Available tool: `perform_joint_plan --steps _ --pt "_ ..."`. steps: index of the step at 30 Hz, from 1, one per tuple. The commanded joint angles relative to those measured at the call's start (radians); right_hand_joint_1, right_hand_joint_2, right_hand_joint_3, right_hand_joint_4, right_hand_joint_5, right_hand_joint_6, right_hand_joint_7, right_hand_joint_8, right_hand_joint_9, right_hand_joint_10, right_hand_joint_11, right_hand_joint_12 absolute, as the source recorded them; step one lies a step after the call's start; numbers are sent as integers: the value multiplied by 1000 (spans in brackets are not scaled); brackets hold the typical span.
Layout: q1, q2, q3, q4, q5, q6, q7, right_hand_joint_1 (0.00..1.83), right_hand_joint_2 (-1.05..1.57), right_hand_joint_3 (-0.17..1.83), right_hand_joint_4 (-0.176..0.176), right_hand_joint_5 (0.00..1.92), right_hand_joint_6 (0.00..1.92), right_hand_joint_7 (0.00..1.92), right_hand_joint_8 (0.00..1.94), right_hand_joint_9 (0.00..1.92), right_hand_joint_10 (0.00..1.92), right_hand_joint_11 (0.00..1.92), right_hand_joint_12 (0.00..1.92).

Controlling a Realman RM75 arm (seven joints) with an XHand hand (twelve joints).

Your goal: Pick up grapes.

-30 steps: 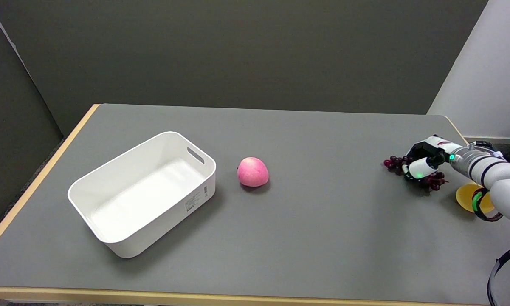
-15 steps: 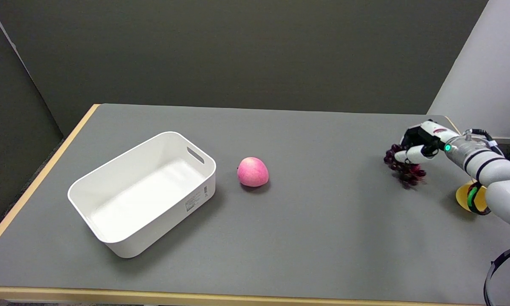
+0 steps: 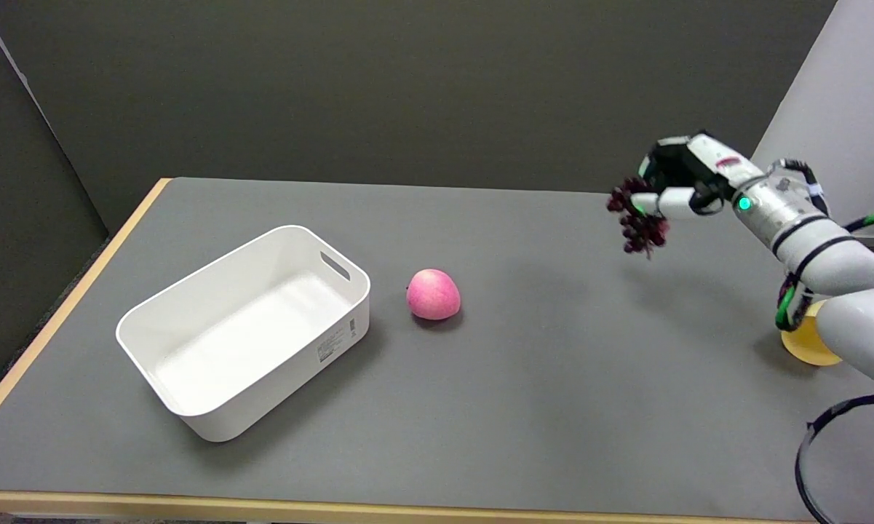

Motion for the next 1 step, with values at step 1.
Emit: perform_joint_plan --steps 1 --pt "162 113 -387 189 574 375 4 1197 1094 371 -176 575 1442 847 1513 812 1592 830 1921"
